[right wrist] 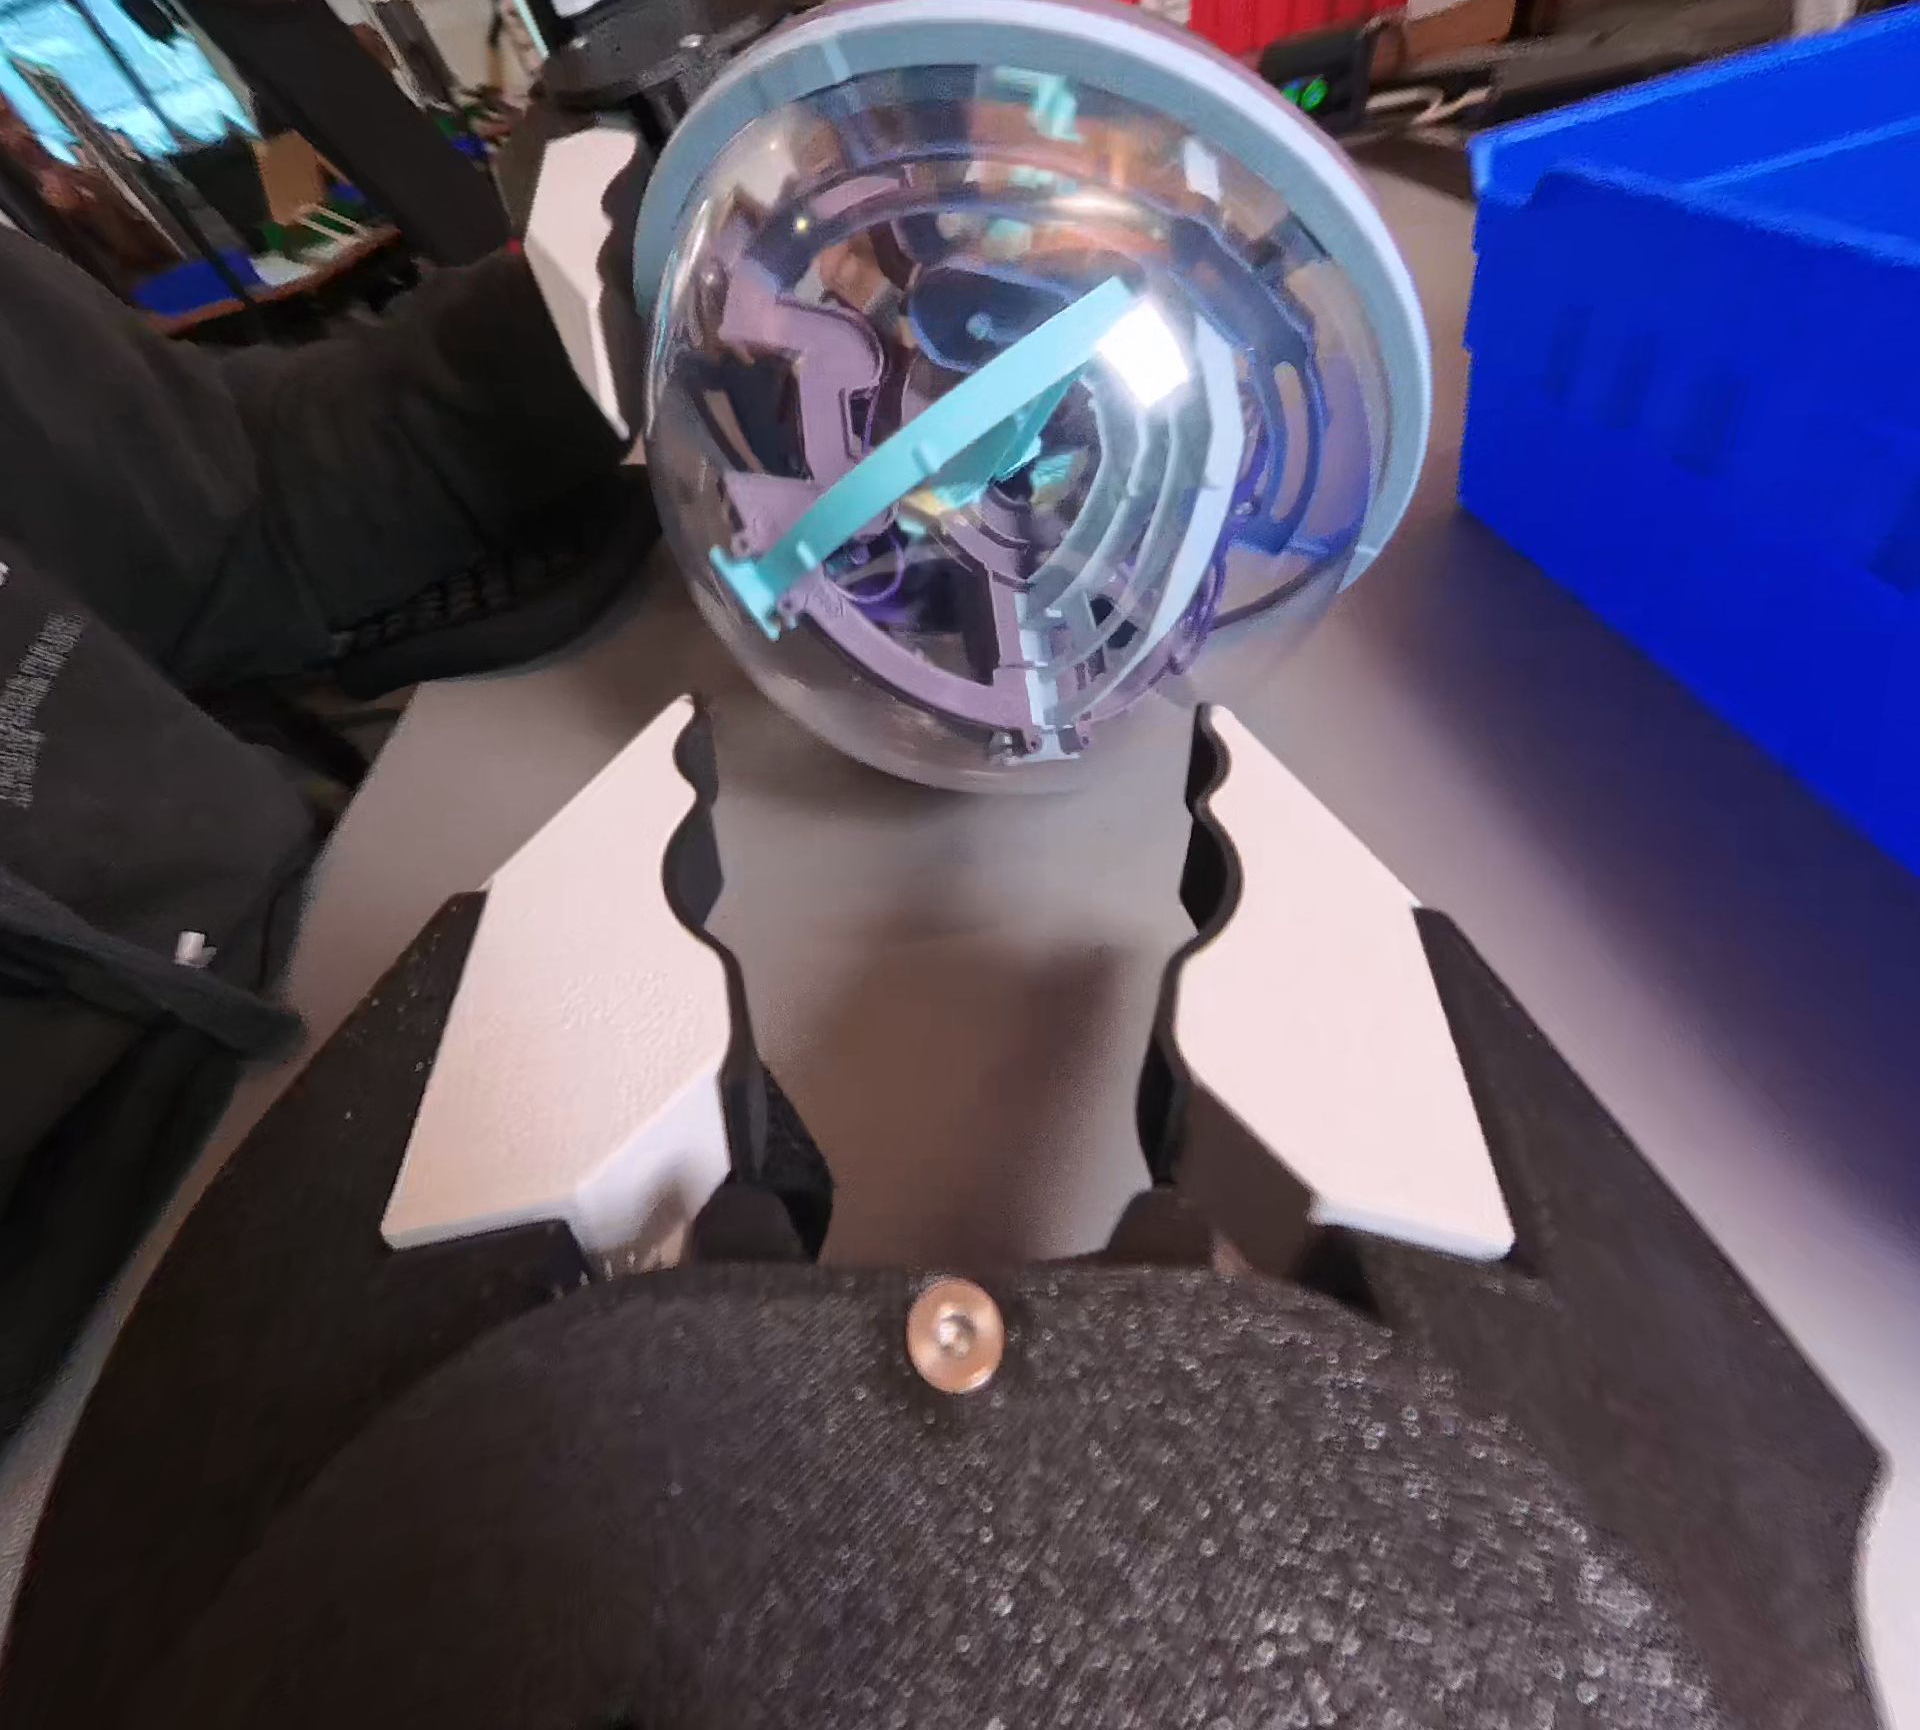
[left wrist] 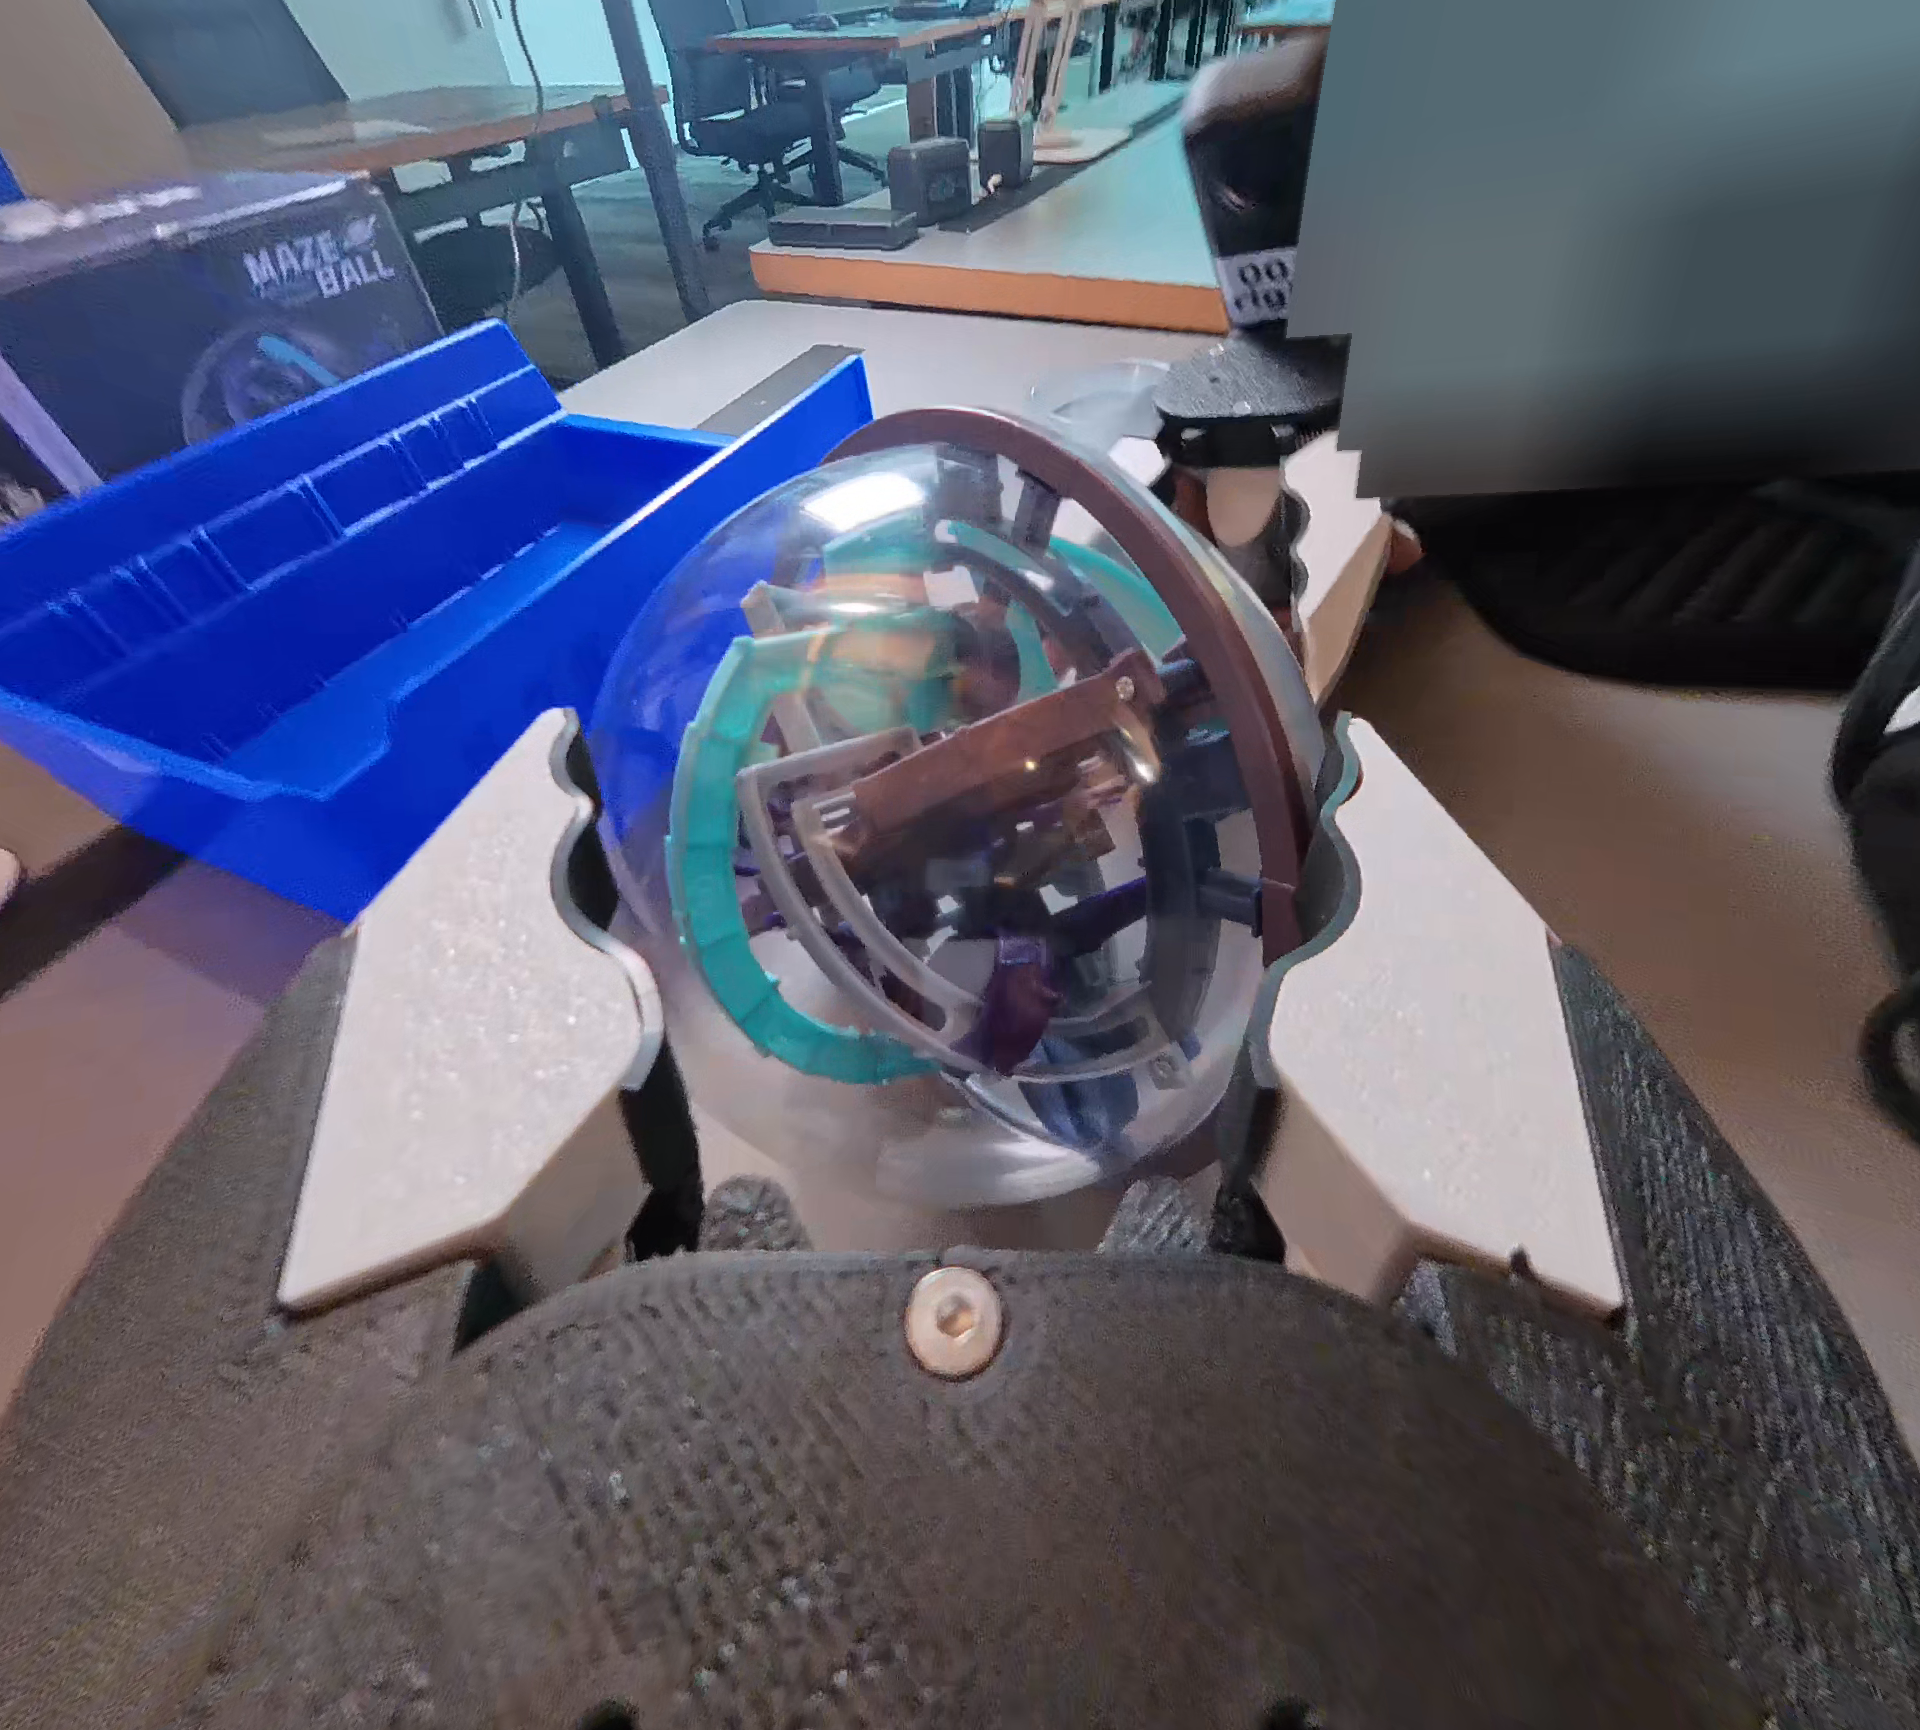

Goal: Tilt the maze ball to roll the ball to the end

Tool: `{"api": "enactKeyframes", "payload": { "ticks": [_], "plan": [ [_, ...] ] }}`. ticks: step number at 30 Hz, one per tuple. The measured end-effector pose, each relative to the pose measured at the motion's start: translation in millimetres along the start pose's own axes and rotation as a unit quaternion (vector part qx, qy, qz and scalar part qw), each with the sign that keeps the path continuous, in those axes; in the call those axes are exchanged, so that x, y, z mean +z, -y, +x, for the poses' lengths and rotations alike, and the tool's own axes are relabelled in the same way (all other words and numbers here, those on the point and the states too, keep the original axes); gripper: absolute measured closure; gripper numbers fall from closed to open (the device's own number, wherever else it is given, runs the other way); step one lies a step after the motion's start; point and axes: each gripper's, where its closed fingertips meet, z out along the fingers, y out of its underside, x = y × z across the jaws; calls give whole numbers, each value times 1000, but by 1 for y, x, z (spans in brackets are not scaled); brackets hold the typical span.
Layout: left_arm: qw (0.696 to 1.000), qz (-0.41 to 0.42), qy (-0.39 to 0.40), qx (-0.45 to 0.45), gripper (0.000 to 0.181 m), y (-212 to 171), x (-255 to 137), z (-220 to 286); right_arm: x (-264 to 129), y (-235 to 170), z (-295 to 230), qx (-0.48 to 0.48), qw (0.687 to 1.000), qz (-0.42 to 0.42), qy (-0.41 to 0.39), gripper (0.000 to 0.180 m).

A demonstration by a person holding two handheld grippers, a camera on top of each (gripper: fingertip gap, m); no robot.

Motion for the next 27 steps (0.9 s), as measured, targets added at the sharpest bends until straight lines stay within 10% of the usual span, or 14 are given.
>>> {"api": "enactKeyframes", "payload": {
  "ticks": [8,15,27],
  "plan": [
    [987,-62,36,146,40,-8,8,24,5,-8,-2,113,990,-25,84,73],
    [994,-79,18,-69,21,-41,5,21,17,-15,-2,68,994,-61,64,70],
    [928,-74,115,346,22,23,5,31,-5,49,-10,-220,972,64,-44,58]
  ]
}}
